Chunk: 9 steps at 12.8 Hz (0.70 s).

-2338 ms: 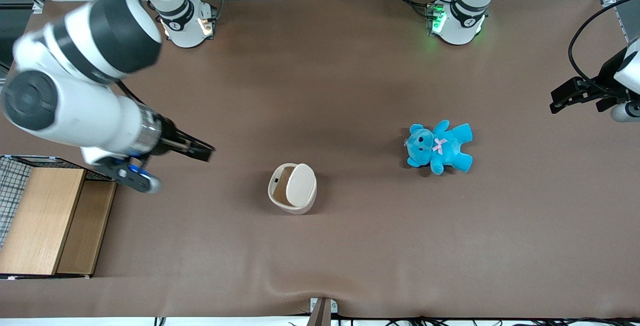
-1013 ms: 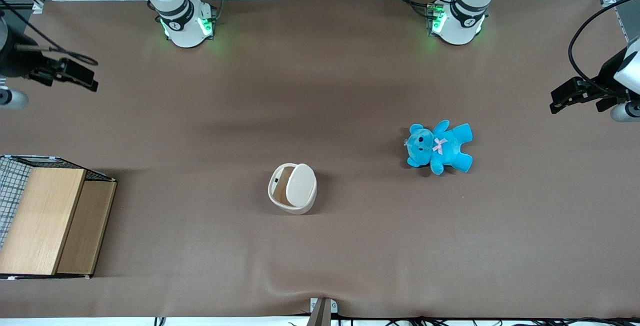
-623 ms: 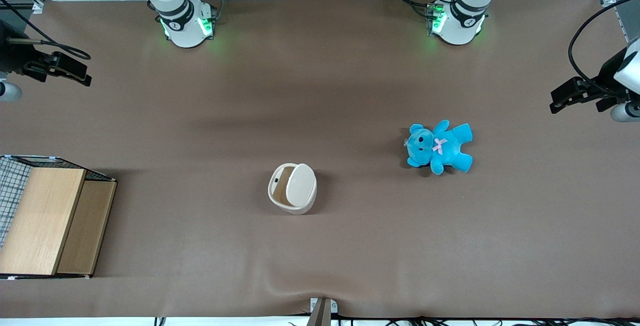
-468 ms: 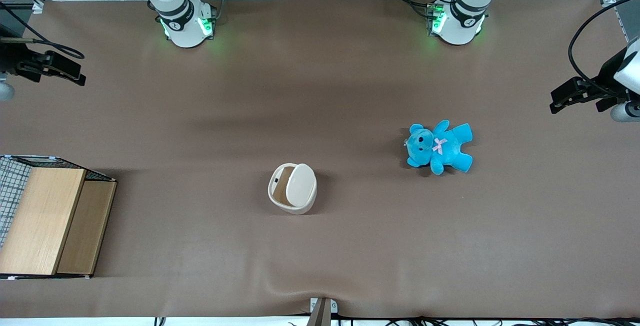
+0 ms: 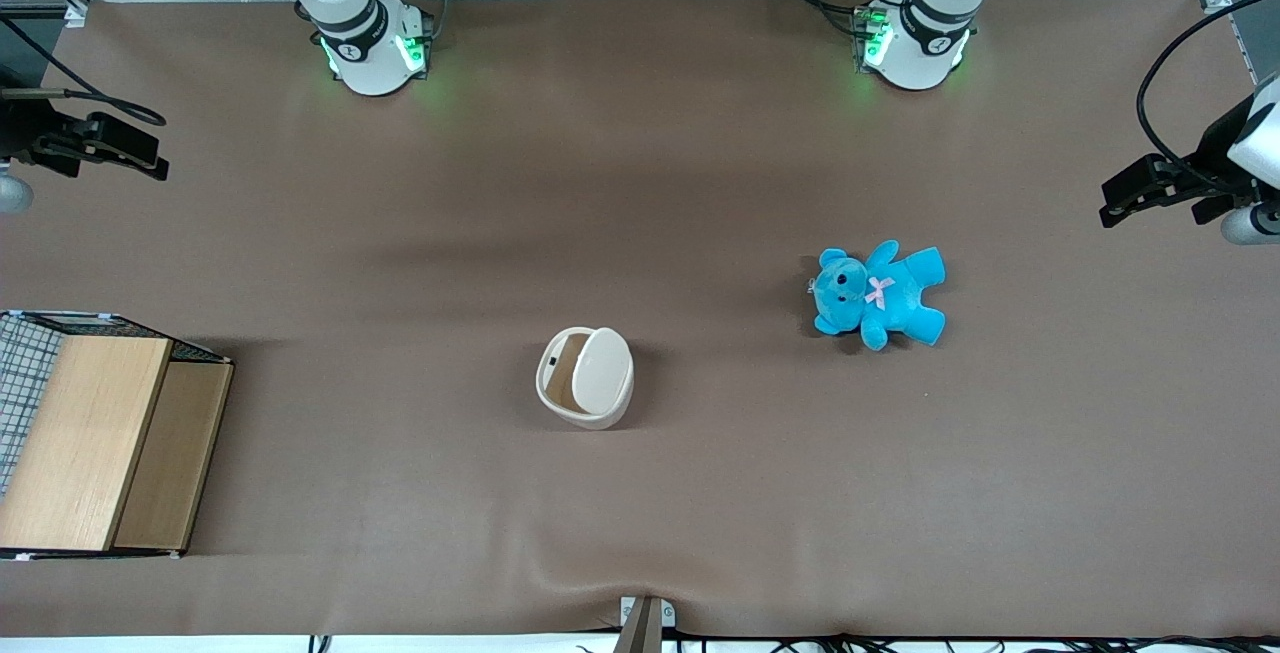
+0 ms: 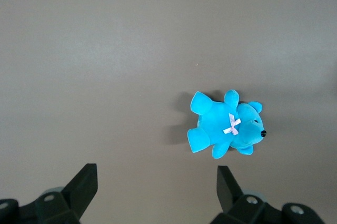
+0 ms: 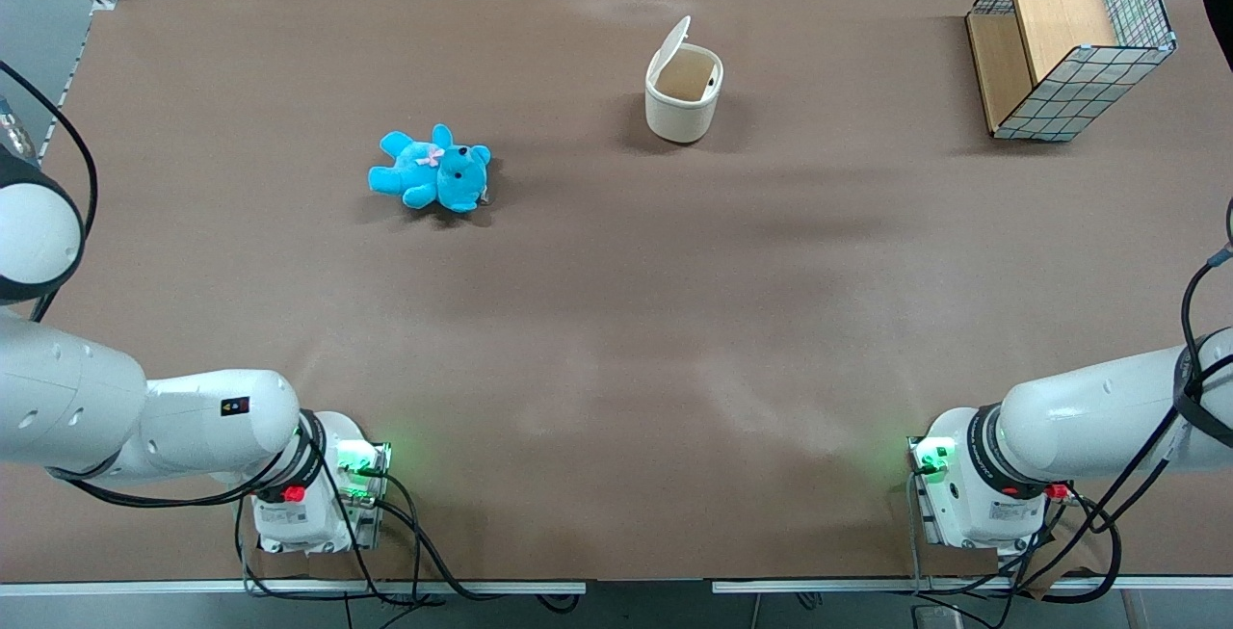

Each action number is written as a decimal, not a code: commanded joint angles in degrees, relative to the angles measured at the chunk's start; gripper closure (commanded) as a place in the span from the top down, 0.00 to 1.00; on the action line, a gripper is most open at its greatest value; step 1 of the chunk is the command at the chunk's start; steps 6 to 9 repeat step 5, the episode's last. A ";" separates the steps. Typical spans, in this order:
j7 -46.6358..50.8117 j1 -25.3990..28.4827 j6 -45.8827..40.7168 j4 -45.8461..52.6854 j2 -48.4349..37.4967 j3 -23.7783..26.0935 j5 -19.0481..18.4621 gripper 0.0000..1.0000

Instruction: Open trash can with right arm

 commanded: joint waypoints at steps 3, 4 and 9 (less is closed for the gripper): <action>-1.32 -0.93 0.55 -0.75 -0.45 0.57 -0.48 1.00; -0.71 -0.76 0.47 -0.83 -0.36 0.57 -0.48 1.00; -1.14 -0.85 0.64 -1.18 -0.36 0.57 -0.39 1.00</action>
